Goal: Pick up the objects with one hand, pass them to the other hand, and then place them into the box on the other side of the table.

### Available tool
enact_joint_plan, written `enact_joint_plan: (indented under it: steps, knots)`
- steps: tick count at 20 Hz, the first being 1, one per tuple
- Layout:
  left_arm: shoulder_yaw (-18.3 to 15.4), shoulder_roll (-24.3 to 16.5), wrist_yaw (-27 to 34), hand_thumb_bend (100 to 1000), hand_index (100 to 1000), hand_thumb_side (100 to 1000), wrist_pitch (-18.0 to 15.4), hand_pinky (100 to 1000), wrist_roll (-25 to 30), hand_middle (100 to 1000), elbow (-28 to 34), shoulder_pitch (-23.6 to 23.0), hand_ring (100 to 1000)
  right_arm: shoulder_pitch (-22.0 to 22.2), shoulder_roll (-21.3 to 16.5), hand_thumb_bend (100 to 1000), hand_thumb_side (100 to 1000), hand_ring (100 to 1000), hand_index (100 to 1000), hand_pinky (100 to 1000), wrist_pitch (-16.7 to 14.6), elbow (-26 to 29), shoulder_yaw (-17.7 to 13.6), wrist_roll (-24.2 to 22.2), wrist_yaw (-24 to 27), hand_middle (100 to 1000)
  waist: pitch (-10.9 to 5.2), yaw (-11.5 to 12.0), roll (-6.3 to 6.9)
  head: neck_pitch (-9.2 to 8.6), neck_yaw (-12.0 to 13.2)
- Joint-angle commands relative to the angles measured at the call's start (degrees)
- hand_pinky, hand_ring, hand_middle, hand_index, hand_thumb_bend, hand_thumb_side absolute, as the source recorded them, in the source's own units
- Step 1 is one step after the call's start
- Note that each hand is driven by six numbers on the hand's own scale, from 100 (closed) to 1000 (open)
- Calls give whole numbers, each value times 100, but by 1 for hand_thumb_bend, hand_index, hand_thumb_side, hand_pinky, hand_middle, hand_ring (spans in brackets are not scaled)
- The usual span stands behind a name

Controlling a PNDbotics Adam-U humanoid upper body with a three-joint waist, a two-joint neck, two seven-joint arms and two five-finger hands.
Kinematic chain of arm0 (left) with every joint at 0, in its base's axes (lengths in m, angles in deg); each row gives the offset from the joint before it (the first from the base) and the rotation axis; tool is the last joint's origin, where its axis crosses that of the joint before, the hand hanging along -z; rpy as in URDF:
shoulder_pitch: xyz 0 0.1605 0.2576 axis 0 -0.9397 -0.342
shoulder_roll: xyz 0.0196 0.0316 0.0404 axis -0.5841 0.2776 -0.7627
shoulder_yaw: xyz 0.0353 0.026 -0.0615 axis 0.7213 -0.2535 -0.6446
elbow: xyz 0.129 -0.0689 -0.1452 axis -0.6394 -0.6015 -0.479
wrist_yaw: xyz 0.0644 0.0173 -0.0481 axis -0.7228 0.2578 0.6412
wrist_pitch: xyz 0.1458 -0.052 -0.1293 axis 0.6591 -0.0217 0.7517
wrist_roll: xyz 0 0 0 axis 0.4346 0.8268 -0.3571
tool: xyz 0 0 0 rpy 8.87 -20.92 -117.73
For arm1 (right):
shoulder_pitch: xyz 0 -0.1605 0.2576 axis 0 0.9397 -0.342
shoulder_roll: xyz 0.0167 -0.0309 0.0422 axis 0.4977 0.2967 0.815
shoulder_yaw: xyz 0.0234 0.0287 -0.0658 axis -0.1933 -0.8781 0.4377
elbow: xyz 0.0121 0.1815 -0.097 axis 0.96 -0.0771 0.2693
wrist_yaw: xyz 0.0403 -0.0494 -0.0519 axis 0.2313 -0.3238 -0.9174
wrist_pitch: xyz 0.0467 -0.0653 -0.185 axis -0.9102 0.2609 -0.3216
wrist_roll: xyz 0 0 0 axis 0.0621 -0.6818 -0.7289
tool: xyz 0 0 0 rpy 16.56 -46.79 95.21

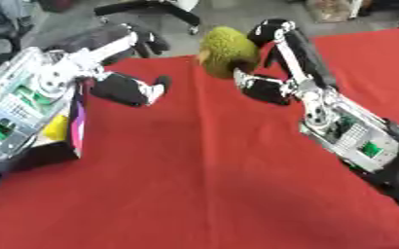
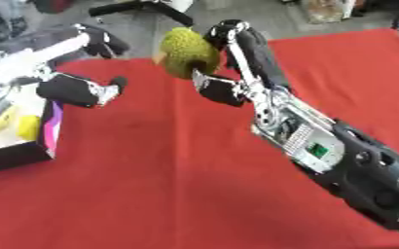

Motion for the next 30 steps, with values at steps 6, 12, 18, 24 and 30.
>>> enact_joint_plan:
  steps: [6,12,18,24,30]
  knots:
    - [-43,95,86,290,878,604,-119,869,-298,766,16,137,787,-110,-18,100,100,610,527,412,-108,85,16,-30,-146,537,-58,-8,62,-9,53]
    - [-9,75,141,375,871,754,-254,872,-304,760,227,145,790,-114,-5,100,100,610,527,411,-118,85,47,-77,-197,537,-32,-13,71,-9,48]
    - [-19,149,66,406,873,743,-322,873,-337,760,266,144,791,-133,22,100,100,610,527,410,-154,85,106,-151,-267,537,-17,-16,64,-9,51]
    - [-8,196,-11,428,876,729,-396,872,-307,763,245,127,794,-148,38,100,100,605,524,394,-158,85,144,-164,-322,533,5,-20,69,-9,55]
    - [-10,277,-244,442,880,690,-454,871,-328,766,103,107,797,-161,52,100,100,605,523,396,-246,85,178,-174,-386,532,9,-34,59,-9,74]
